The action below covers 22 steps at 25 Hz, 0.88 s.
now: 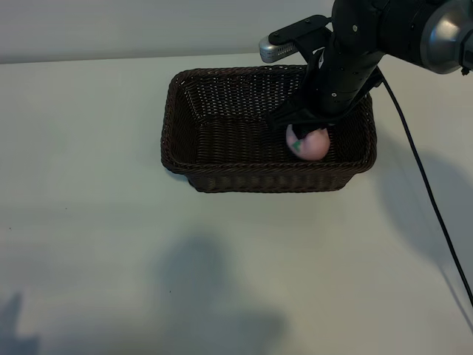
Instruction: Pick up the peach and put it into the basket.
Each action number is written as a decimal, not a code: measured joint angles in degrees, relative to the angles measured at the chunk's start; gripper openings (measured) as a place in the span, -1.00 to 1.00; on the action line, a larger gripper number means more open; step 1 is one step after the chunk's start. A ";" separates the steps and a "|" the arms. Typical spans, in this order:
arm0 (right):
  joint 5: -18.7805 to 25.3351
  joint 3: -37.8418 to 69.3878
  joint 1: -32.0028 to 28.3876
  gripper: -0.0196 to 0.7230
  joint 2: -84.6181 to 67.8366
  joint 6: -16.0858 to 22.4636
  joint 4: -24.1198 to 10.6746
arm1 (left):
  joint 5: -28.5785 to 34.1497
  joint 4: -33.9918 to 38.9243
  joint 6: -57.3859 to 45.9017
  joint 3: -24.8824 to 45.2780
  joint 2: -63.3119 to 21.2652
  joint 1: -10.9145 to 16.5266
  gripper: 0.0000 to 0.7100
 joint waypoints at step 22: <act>7.44 -5.30 -20.45 0.58 -9.06 -0.35 -0.52 | 0.00 0.00 0.00 0.00 0.00 4.27 0.60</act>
